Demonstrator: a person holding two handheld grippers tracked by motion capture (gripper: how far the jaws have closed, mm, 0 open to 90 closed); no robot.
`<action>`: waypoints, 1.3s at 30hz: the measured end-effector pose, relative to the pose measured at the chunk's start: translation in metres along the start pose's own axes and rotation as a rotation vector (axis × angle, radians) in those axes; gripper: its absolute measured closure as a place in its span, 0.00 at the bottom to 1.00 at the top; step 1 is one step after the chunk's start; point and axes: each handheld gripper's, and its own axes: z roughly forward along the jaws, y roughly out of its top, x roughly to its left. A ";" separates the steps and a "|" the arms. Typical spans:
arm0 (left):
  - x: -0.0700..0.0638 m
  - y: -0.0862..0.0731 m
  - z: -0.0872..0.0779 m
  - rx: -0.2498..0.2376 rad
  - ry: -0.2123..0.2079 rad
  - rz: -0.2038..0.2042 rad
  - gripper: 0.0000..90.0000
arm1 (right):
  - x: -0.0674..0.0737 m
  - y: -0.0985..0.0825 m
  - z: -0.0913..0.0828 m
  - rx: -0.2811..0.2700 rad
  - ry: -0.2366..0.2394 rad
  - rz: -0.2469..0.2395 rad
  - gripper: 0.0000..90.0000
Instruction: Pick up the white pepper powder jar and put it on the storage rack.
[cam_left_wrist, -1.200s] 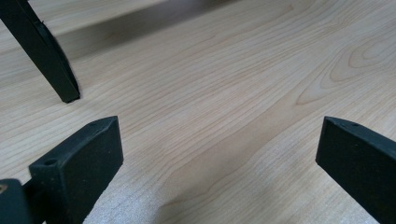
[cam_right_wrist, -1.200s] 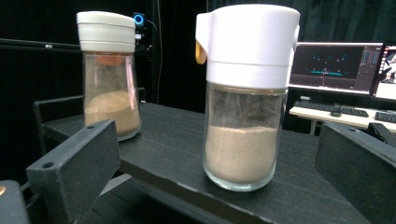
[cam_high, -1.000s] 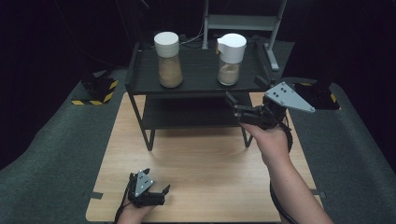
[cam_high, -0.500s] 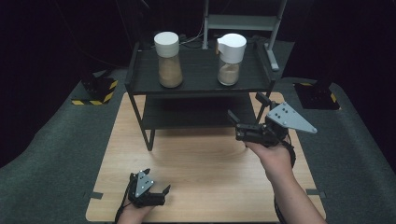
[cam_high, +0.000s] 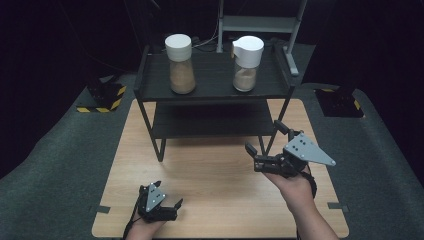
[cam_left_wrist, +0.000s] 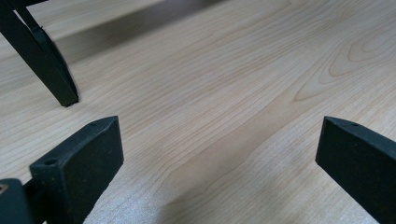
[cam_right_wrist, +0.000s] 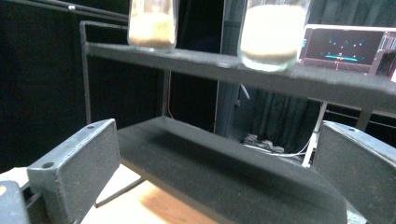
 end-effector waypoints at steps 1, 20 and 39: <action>0.000 0.000 0.000 0.000 0.000 0.000 0.01 | 0.000 0.000 0.000 0.000 0.000 0.000 0.00; -0.002 0.001 0.000 0.003 0.001 0.014 0.01 | 0.007 -0.055 -0.014 0.100 0.011 0.005 0.00; -0.006 0.002 0.001 0.012 0.014 0.037 0.01 | 0.011 -0.118 -0.026 0.225 0.009 -0.004 0.00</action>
